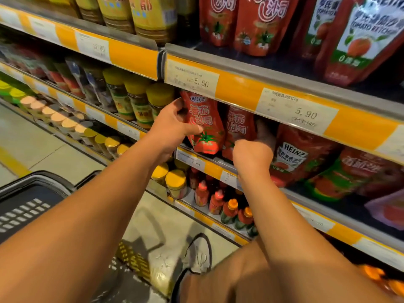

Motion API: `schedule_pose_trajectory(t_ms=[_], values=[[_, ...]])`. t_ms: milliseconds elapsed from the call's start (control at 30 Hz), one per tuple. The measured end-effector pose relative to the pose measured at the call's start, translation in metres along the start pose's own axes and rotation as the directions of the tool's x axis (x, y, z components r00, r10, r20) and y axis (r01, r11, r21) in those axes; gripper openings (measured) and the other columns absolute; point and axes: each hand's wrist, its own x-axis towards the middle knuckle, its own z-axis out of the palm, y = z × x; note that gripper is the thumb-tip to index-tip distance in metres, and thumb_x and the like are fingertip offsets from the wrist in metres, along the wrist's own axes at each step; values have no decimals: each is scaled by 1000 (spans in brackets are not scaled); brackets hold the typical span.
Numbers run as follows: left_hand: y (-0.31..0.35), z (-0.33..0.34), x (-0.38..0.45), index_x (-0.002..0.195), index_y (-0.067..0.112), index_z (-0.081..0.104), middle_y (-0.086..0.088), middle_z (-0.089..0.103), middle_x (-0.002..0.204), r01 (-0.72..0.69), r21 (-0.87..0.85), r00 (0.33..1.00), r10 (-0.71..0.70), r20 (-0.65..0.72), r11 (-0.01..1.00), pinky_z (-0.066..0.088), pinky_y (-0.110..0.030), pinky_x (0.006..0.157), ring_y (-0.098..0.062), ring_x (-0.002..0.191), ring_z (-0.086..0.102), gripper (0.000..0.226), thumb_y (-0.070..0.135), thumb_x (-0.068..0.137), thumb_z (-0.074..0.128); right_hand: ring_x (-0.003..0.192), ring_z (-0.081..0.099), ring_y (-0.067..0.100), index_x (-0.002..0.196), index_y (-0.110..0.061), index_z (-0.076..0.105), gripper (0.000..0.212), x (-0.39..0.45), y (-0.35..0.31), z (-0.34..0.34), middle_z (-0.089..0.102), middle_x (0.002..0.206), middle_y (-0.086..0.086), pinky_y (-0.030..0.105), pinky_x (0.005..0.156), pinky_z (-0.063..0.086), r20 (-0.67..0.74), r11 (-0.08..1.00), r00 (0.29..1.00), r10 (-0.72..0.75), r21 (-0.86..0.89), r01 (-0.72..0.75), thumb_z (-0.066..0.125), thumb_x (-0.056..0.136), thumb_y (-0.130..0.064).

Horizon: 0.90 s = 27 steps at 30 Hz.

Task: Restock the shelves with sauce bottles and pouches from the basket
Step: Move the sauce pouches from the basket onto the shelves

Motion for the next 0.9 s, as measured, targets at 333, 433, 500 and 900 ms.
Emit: schedule_pose_trajectory(t_ms=[333, 433, 500, 900], values=[[-4, 12, 15, 133, 10, 55, -6, 69, 125, -34, 209, 999, 31, 20, 977, 58, -33, 95, -19, 115, 66, 52, -11, 88, 71, 132, 57, 23, 149, -15, 51, 59, 12, 18, 12, 60, 144, 3, 33, 107, 47, 26, 1000, 1000, 17, -16, -17, 68, 93, -2], [-9, 14, 17, 136, 8, 53, -9, 67, 131, -32, 193, 999, 39, -32, 981, 54, -42, 104, -22, 122, 63, 54, -13, 89, 68, 131, 58, 23, 146, -14, 53, 54, 9, 16, 15, 61, 142, 4, 29, 105, 45, 3, 999, 1000, -24, -27, 24, 68, 95, -5], [-12, 16, 19, 138, 8, 53, -8, 66, 133, -33, 197, 997, 47, -64, 980, 52, -45, 107, -22, 124, 61, 55, -12, 89, 70, 126, 61, 23, 139, -12, 57, 45, 9, 14, 19, 65, 137, 5, 36, 107, 50, -6, 999, 1000, -30, -19, 30, 66, 95, -6], [-25, 24, 22, 144, 18, 51, -1, 63, 134, -38, 372, 989, 89, -121, 927, 52, -42, 107, -21, 120, 59, 56, 5, 93, 71, 135, 54, 32, 140, -3, 55, 45, 1, -5, 14, 59, 144, 16, 37, 113, 44, -35, 980, 994, -99, -178, 91, 67, 99, -20]])
